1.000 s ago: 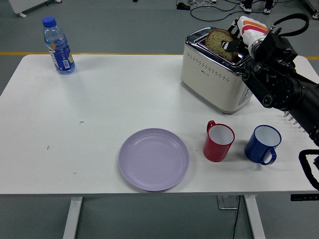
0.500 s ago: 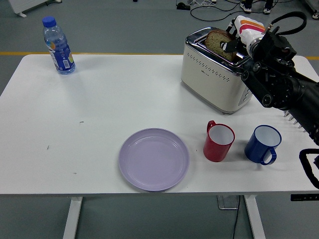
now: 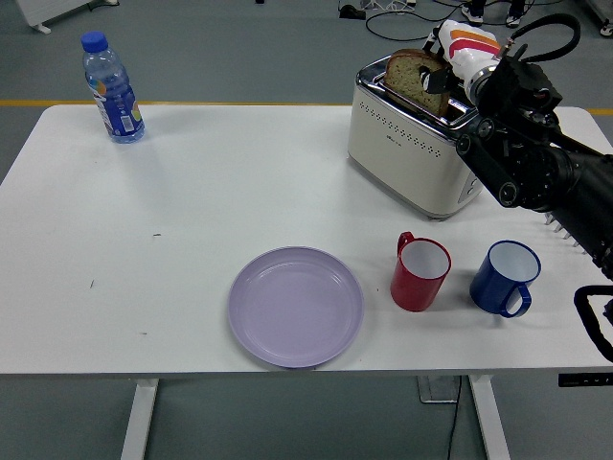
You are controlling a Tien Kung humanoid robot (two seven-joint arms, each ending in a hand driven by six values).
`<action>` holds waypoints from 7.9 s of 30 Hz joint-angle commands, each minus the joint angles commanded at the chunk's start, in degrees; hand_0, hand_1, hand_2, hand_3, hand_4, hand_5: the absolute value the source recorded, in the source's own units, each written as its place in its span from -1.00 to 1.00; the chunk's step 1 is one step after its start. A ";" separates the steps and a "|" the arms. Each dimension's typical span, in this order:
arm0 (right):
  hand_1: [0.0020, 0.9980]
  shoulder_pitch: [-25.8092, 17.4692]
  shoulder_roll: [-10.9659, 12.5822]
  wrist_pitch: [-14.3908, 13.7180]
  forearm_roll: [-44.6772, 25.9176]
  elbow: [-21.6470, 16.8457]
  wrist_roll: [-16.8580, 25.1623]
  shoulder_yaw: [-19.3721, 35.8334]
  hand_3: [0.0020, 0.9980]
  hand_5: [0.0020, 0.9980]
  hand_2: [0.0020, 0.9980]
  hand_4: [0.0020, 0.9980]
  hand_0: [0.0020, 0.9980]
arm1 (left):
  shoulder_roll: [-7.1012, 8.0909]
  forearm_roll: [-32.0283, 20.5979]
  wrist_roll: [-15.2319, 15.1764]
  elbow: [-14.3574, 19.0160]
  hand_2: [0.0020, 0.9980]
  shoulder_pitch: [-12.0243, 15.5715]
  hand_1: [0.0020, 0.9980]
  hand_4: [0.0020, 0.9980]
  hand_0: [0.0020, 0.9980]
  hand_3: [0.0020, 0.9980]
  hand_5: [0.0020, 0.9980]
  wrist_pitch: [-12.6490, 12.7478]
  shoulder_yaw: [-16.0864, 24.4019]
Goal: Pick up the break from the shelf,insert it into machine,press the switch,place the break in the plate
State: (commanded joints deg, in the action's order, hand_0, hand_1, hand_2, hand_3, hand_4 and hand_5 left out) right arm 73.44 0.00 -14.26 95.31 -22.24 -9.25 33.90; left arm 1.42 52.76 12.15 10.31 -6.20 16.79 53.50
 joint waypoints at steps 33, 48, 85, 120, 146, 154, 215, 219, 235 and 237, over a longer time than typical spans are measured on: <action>-0.39 -3.17 8.91 -3.52 -9.15 -33.90 -2.69 7.55 -0.10 -1.00 -0.24 -0.15 -0.56 | -0.15 2.07 0.49 0.00 -0.17 1.48 -0.12 -0.46 0.25 0.02 0.59 -0.64 1.74; -0.41 -8.17 17.79 1.23 -42.10 -58.68 -10.35 2.39 -0.11 -1.00 -0.25 -0.09 -0.55 | -0.42 1.61 0.21 0.00 -0.16 1.38 -0.11 -0.46 0.25 0.02 0.59 -1.16 1.33; -0.42 -15.13 12.80 3.42 -48.48 -52.74 -11.42 -19.50 -0.11 -1.00 -0.26 -0.16 -0.54 | -0.94 0.12 -0.11 0.00 -0.14 0.78 -0.10 -0.47 0.25 0.02 0.59 -1.30 0.59; 0.43 -15.06 7.41 5.15 -39.24 -44.99 -4.79 -19.76 0.42 -0.97 0.41 0.18 0.40 | -0.91 1.61 0.52 0.00 -0.14 1.01 -0.10 -0.47 0.25 0.02 0.60 -1.65 1.11; 0.53 -15.68 8.57 2.25 -29.71 -48.65 -2.56 -17.50 0.65 -0.85 0.60 0.33 0.52 | -0.95 0.94 0.38 0.00 -0.14 0.90 -0.10 -0.47 0.25 0.02 0.60 -1.71 0.83; 0.53 -16.47 10.20 -1.56 -25.77 -53.77 0.78 -13.31 0.64 -0.84 0.60 0.34 0.52 | -0.98 0.73 0.30 0.00 -0.14 0.92 -0.10 -0.47 0.25 0.02 0.60 -1.75 0.79; 0.40 -49.32 27.26 -4.36 -80.30 -61.56 21.05 41.05 0.34 -0.61 0.43 -0.07 0.45 | -1.42 3.48 0.63 0.00 -0.12 2.25 -0.09 -0.47 0.25 0.02 0.61 -2.84 2.28; 0.36 -55.45 27.24 -1.17 -80.94 -61.62 17.58 46.63 0.27 -0.58 0.39 -0.08 0.43 | -1.42 2.99 0.44 0.00 -0.12 2.18 -0.09 -0.47 0.25 0.02 0.61 -2.78 2.44; 0.31 -63.65 26.19 3.16 -78.24 -60.67 11.35 56.95 0.21 -0.51 0.32 -0.14 0.38 | -1.42 2.97 0.09 0.00 -0.11 1.11 -0.09 -0.47 0.25 0.02 0.62 -2.94 3.10; 0.31 -63.95 26.06 3.04 -78.37 -60.63 11.32 57.42 0.21 -0.51 0.32 -0.14 0.38 | -1.42 2.81 0.02 0.00 -0.11 1.06 -0.09 -0.47 0.25 0.02 0.62 -2.95 3.15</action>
State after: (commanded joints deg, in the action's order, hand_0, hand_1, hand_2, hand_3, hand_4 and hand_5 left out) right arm 9.49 26.06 -11.22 16.94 -82.87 2.07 91.32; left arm 0.00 55.57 12.17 10.31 -5.14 13.84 56.65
